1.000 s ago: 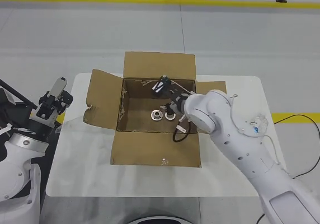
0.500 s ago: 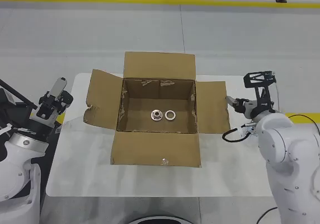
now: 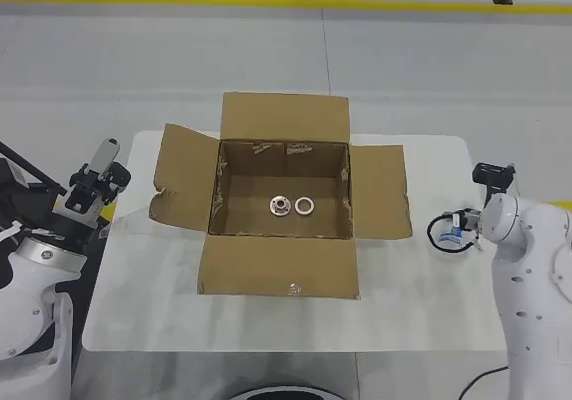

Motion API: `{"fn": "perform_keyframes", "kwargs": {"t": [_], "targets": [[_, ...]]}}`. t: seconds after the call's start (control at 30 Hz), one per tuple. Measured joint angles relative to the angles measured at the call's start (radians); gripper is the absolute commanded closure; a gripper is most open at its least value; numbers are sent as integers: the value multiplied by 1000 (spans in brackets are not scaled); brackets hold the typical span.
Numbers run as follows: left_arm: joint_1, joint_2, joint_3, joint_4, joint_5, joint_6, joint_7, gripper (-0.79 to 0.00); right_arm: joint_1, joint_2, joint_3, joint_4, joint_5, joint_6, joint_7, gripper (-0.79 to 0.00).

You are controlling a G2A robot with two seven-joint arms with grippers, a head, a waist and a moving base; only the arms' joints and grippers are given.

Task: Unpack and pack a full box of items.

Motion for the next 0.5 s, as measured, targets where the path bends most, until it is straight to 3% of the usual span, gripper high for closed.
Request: {"fn": "perform_keyframes", "kwargs": {"t": [0.3,0.33,0.37,0.5], "targets": [[0,0,0,0,0,0,0,-785,36,-1,6,168,67,-39,-17,-776],[0,0,0,0,0,0,0,-785,39,-2,6,180,74,-43,-22,-542],[0,0,0,0,0,0,0,-785,41,-2,6,194,82,-49,-27,-379],[0,0,0,0,0,0,0,-785,49,-1,6,226,101,-63,-36,-182]]}}
